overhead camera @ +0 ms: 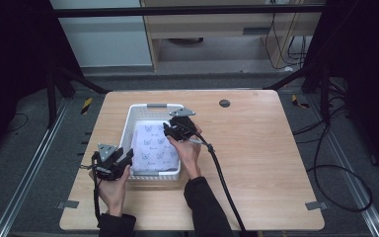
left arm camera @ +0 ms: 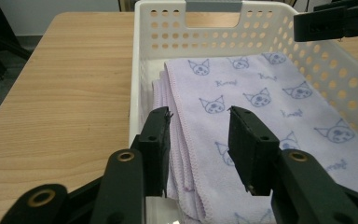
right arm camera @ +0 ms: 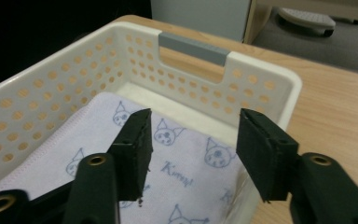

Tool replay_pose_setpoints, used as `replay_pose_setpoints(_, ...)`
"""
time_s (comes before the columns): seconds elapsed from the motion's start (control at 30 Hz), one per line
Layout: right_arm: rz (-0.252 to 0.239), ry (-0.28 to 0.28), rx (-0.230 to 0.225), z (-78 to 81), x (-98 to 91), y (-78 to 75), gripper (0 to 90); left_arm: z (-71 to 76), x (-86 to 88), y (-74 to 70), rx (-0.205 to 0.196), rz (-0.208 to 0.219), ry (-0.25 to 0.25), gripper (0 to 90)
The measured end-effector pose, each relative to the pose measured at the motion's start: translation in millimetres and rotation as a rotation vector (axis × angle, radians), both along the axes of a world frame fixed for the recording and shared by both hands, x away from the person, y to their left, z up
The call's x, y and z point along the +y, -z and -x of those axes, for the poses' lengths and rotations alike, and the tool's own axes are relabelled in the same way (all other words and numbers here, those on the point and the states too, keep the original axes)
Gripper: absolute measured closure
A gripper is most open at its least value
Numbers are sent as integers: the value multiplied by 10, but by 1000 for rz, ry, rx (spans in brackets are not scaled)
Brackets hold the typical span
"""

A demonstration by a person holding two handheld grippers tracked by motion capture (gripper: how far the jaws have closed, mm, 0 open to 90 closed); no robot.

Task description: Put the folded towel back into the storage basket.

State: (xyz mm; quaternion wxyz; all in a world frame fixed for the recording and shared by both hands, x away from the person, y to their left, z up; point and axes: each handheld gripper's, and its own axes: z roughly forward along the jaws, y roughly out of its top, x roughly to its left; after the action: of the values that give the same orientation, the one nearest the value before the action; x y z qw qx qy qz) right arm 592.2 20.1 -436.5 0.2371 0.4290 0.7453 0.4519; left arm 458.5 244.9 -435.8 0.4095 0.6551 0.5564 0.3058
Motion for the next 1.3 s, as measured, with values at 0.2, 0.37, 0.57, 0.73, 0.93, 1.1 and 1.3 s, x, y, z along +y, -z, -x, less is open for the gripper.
replay_pose_setpoints(0.2, -72, 5, -39, 83, -192, -127, 297, 58, -17, -89, -26, 30, 23, 522)
replay_pose_setpoints(0.37, -78, 1, -55, 153, -323, -188, 272, 124, -50, -163, -54, 48, 53, 484)
replay_pose_setpoints(0.57, -97, -11, -70, 314, -538, -257, 238, 202, -132, -220, -63, 59, 106, 409)
replay_pose_setpoints(0.73, -120, -15, -67, 475, -791, -268, 209, 256, -217, -245, -70, 47, 134, 381)
replay_pose_setpoints(0.93, -130, -17, -74, 649, -1008, -246, 194, 296, -334, -229, -67, 28, 174, 358)
replay_pose_setpoints(1.1, -121, -6, -78, 830, -1226, -195, 180, 317, -443, -183, -61, 11, 208, 353)
replay_pose_setpoints(1.3, -125, 35, -81, 1036, -1521, -82, 177, 329, -559, -106, -49, -8, 235, 351)
